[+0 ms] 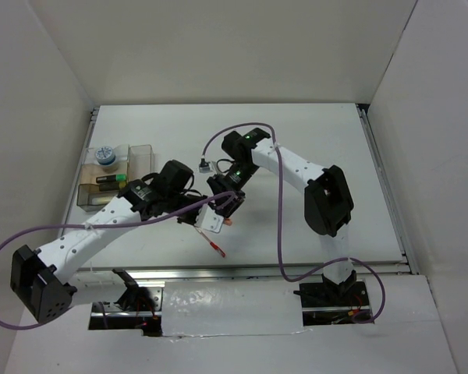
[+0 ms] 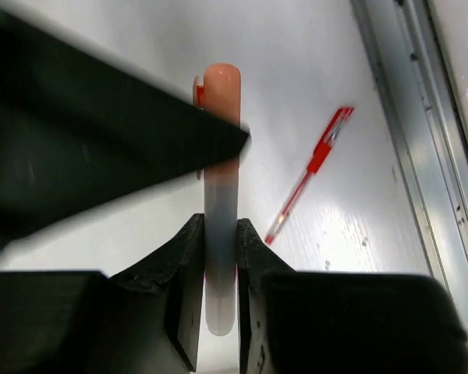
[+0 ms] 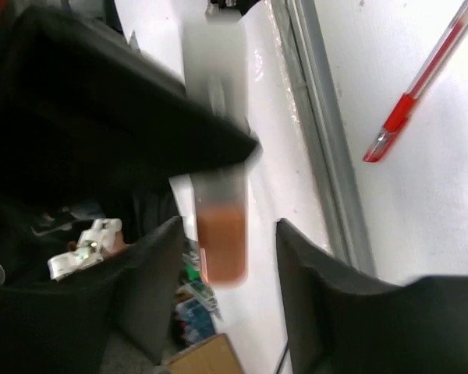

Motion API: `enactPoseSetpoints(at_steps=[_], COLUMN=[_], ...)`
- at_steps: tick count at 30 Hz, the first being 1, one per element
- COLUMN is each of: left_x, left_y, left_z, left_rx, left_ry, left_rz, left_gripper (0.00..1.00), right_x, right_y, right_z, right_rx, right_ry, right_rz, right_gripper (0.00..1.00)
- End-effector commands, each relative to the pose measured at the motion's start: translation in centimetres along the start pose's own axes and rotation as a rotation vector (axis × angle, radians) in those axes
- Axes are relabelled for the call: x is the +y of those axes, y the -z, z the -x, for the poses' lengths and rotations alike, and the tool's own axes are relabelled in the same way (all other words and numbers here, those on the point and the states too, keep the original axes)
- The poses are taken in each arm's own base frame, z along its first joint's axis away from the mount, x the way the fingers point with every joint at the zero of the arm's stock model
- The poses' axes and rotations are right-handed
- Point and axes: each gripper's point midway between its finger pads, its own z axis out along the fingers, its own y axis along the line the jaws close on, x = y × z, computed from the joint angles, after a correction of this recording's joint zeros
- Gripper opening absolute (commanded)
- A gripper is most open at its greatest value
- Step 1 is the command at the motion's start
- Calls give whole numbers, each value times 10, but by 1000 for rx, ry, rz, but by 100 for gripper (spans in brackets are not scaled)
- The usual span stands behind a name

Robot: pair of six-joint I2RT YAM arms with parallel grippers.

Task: Sort the stationery into containers
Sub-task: Place the pen in the storage box.

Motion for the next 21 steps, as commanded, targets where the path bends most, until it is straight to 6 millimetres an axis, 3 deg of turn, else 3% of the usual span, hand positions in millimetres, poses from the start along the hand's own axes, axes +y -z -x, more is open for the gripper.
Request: enactPoseSetpoints(at_steps=[1,7,8,9,10,11,12,13,14,17,19,21], left_x=[0,-7,0,4,0,1,6,-12,-14,-13,-20,-28], left_y=[23,77,100,113,139,152,161,176,184,221,241,247], left_z=[-4,-61,-85,-98,-129,-143,-160,-176,-188,-240,-276,-301], left_rx=[-24,28,44,53,93,114,106,119,133,138,214,283], left_ry=[59,236,280,298,397,373,397,483,405,518,411,371], left_rz=[78,199,277,304,377,398,394,375,337,323,307,299], left_gripper=[0,0,0,0,0,0,0,0,0,0,0,0], right_x=[15,-17,-26,-34,-39,-47,-51,-53,-55,-57,-56,-54], right_y=[34,105,124,129,134,145,147,149,152,153,151,147], right_z=[-3,6,5,1,-2,-3,-8,-10,-10,-14,-15,-14], right_rx=[-66,-266,-319,-335,-350,-386,-395,-406,-418,-429,-425,-414], right_ry=[-3,-62,-78,-113,-130,-142,-161,-167,-168,-176,-182,-181], right_rz=[3,-61,-82,-87,-94,-105,-104,-105,-111,-134,-135,-139], right_gripper=[60,61,61,61,61,61,61,61,61,61,61,61])
